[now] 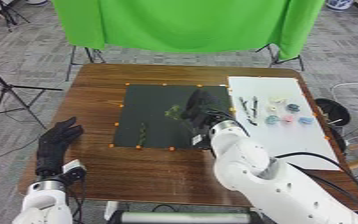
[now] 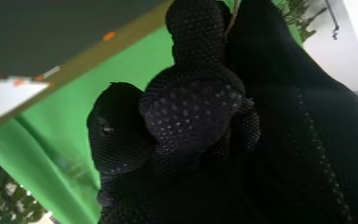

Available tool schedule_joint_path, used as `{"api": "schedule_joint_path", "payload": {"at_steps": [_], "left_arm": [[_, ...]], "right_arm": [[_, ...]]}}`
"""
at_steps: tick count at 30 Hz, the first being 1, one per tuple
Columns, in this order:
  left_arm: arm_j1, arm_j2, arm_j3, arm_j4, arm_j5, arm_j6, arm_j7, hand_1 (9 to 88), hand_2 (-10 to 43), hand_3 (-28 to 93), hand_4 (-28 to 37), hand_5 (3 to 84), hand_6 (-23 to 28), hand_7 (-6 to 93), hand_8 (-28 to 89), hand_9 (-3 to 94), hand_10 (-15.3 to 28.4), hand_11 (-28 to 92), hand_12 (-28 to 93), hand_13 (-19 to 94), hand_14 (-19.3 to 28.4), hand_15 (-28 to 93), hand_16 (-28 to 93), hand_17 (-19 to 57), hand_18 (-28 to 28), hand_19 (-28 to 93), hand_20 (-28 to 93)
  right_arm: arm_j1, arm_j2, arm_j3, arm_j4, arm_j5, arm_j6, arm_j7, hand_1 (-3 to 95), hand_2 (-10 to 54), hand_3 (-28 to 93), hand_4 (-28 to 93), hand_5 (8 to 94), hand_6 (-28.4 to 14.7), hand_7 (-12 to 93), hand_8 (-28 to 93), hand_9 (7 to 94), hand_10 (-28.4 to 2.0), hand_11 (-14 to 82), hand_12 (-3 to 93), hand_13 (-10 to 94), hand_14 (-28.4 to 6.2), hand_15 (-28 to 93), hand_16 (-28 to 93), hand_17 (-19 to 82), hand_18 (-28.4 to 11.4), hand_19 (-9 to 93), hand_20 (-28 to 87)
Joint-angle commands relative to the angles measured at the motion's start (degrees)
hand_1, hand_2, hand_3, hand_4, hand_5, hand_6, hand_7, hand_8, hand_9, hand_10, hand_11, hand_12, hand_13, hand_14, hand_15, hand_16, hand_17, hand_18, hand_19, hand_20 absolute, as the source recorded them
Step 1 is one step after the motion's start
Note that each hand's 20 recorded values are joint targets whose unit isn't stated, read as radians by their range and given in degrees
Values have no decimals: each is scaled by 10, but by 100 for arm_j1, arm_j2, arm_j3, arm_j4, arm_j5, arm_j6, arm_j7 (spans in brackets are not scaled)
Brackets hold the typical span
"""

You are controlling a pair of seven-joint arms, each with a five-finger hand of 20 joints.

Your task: Arrange flowers

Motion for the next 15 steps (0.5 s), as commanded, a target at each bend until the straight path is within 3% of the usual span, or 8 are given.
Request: {"api": "schedule_joint_path", "payload": {"at_steps": [1,7,15], "left_arm": [[20,44,41,-10,40,-66,-68,206,274,697,-283,508,35,126,-84,521,135,213,100,424,157,223,-30,124,97,75,197],[-59,49,97,26,44,-98,-54,206,272,699,-283,508,35,126,-84,521,136,212,100,425,157,224,-29,124,97,75,197],[-51,39,112,13,49,-88,-72,209,268,701,-283,509,34,127,-84,521,135,212,100,425,158,225,-29,123,98,77,197]], "right_arm": [[106,-309,-144,323,449,158,170,517,-79,645,-93,791,-34,246,111,928,-112,290,218,937,-20,575,215,731,-64,932,350],[267,-501,-228,528,900,499,255,521,-77,638,-98,791,-36,238,101,926,-116,247,194,937,-21,576,211,732,-64,932,342],[360,-584,-360,606,1446,929,287,530,-75,629,-104,794,-38,225,100,930,-122,219,182,937,-22,570,206,736,-60,927,321]]}}
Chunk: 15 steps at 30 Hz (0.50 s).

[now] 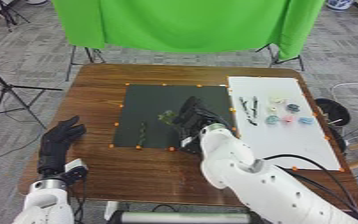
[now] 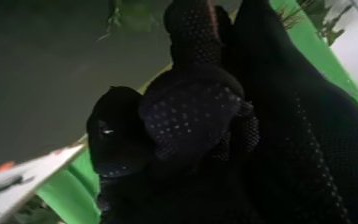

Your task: Arrange flowers

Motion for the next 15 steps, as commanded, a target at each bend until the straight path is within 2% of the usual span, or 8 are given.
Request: {"api": "schedule_joint_path", "payload": {"at_steps": [1,15], "left_arm": [[22,-9,29,1,29,-60,-58,210,267,700,-283,509,34,127,-84,521,135,212,100,425,158,225,-29,123,98,77,196],[-26,-14,67,19,66,-122,-119,216,257,701,-283,507,35,127,-84,520,135,213,100,426,158,227,-29,121,99,79,195]], "right_arm": [[135,-143,-104,29,433,384,71,531,-75,628,-105,795,-38,223,100,930,-122,215,180,937,-23,567,205,737,-59,925,317],[184,-250,-335,158,681,506,112,530,-68,622,-105,788,-40,210,100,921,-123,199,174,937,-27,546,201,739,-60,904,302]]}}
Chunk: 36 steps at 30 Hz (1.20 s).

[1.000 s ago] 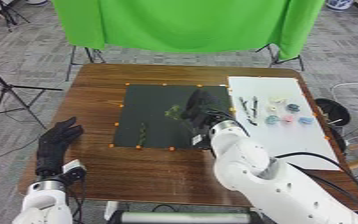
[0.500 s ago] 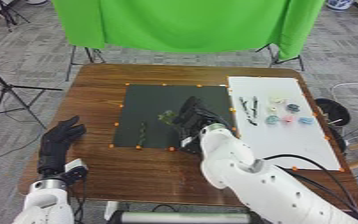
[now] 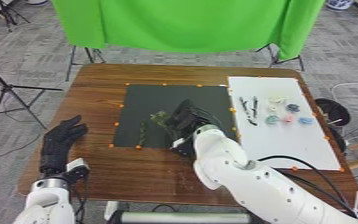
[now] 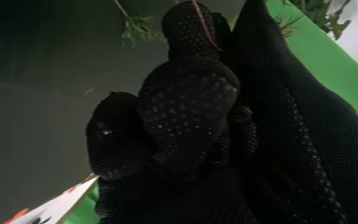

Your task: Arrange flowers

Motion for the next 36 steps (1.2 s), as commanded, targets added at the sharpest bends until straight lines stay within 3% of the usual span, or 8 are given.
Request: {"api": "schedule_joint_path", "payload": {"at_steps": [1,28,36], "left_arm": [[-1,-16,31,20,50,-89,-96,218,255,702,-283,507,34,127,-84,520,135,213,100,426,158,227,-29,120,99,79,195],[-19,-27,76,31,54,-102,-107,223,250,696,-283,507,33,131,-83,520,135,215,102,430,159,233,-30,118,100,83,194],[-9,-21,70,26,63,-105,-113,224,249,696,-283,508,33,133,-84,521,135,215,102,431,159,234,-30,117,100,85,194]], "right_arm": [[45,-91,-92,81,82,149,70,529,-68,621,-105,787,-40,209,99,920,-124,198,173,937,-28,544,201,739,-60,902,301],[111,-204,-101,220,291,233,4,510,-50,598,-107,737,-36,192,75,853,-132,148,133,937,-32,514,212,730,-64,878,316],[114,-217,-93,219,324,194,3,497,-75,599,-98,716,-29,193,75,836,-138,151,136,937,-31,508,217,727,-63,876,322]]}}
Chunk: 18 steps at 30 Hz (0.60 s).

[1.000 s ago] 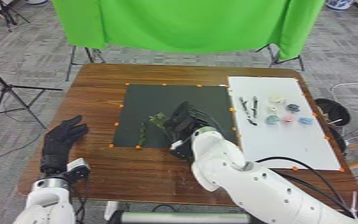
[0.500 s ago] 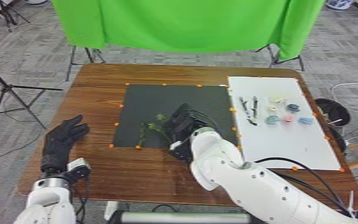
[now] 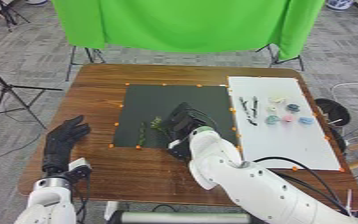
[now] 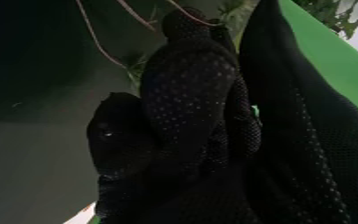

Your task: Arrange flowers

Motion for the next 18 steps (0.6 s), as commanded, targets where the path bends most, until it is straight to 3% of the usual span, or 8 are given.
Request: {"api": "schedule_joint_path", "payload": {"at_steps": [1,18], "left_arm": [[36,-16,21,18,28,-65,-60,223,249,697,-283,508,32,134,-84,520,135,215,102,431,159,234,-30,117,101,85,194],[31,-5,32,25,56,-129,-130,225,248,697,-283,507,31,136,-85,522,134,215,103,433,161,234,-31,115,103,89,193]], "right_arm": [[32,-41,30,-18,12,11,-24,495,-77,601,-96,714,-27,192,74,835,-140,150,136,937,-31,507,218,726,-63,876,323],[-93,41,213,-171,106,76,-59,447,-82,640,-105,675,-3,159,37,837,-148,150,143,937,-34,505,225,724,-66,876,332]]}}
